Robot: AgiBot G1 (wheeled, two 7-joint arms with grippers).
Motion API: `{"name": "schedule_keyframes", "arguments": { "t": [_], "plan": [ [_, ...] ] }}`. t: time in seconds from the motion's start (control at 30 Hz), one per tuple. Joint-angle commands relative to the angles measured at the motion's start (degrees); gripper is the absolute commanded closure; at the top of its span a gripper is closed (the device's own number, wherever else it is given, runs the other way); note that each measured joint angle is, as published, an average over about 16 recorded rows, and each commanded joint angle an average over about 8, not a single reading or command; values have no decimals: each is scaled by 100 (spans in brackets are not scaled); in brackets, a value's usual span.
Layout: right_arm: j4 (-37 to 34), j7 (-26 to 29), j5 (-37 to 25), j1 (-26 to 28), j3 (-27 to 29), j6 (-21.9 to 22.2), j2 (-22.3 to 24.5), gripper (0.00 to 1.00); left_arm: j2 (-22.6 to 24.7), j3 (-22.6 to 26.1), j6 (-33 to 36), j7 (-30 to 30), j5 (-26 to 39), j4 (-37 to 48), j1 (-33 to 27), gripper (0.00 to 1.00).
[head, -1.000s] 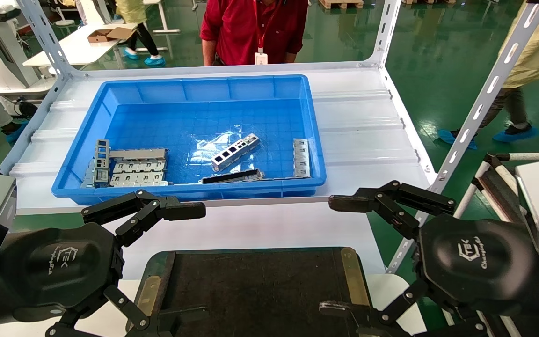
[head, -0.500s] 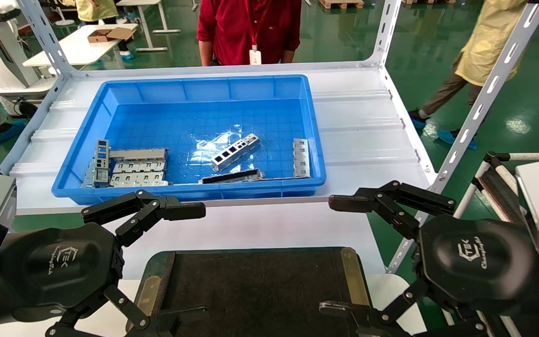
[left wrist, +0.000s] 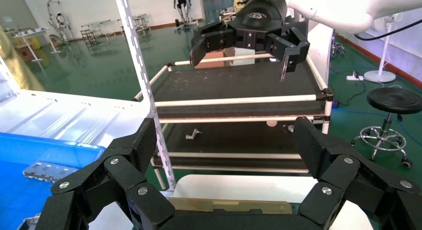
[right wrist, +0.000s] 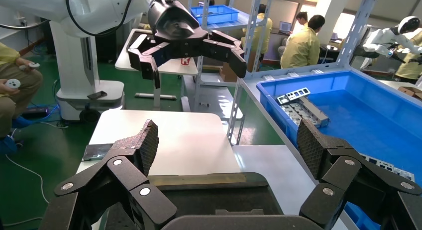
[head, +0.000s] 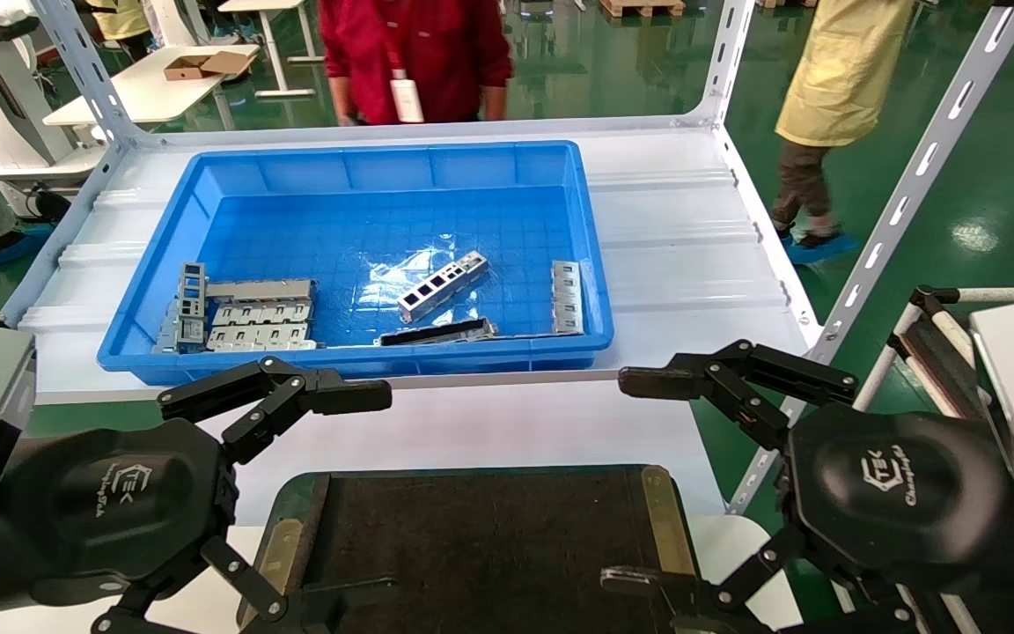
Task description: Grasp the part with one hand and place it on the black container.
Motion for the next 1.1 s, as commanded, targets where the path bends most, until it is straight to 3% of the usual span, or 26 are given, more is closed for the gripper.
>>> {"name": "schedule_keyframes", "arguments": {
  "t": [0.03,0.53,1.1],
  "plan": [
    [-1,-1,0,1,-1,-1,0,0,19,9,-23,-7,17,-7,-14,0],
    [-2,-3,2,2,-5,0,1,0,319,235,-829,-102,815,402,-344,0],
    [-2,-5,5,3,-8,1,2,0,1468,692,-2129,212,2136,2458,-1467,0]
  ]
}}
